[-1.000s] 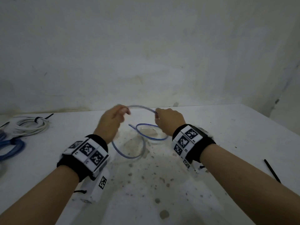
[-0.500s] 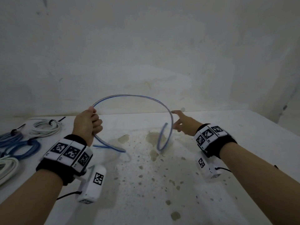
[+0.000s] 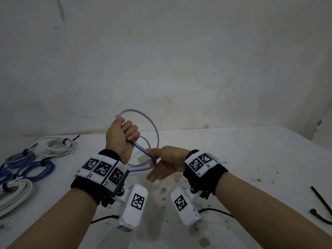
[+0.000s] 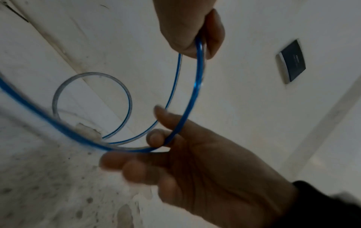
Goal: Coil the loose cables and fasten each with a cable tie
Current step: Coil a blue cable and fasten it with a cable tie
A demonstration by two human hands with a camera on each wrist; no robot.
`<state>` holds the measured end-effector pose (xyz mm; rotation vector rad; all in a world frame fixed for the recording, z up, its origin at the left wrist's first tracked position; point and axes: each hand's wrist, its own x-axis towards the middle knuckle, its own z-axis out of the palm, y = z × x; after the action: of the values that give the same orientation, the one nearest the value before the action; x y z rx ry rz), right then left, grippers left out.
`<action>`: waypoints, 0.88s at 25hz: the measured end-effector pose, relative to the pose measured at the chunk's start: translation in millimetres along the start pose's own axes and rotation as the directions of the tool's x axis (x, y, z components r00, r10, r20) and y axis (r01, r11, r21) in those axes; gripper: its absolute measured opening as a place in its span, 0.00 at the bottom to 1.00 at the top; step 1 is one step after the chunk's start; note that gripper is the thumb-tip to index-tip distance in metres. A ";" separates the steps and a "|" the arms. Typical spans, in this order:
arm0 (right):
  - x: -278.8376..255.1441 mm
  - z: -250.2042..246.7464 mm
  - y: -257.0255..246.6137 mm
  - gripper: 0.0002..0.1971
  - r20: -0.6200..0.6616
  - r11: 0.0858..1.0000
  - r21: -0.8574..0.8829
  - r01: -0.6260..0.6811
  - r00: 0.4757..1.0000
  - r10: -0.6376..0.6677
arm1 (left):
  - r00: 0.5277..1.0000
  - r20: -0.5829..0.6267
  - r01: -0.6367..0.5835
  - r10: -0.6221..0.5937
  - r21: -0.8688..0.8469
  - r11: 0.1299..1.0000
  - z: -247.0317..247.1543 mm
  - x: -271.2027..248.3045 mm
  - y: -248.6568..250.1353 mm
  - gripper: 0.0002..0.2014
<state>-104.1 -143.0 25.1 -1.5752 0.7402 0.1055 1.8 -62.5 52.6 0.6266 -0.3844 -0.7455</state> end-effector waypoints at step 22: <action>-25.2 -34.1 16.5 0.14 -0.492 0.903 -0.071 0.423 0.773 -0.401 | 0.979 0.010 0.185 -0.202 0.358 0.915 -28.1 -26.9 26.9 0.13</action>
<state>-144.3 -163.9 28.7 -1.7061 0.7595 -0.6669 12.1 -16.8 46.1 1.0015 -0.5122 -0.8900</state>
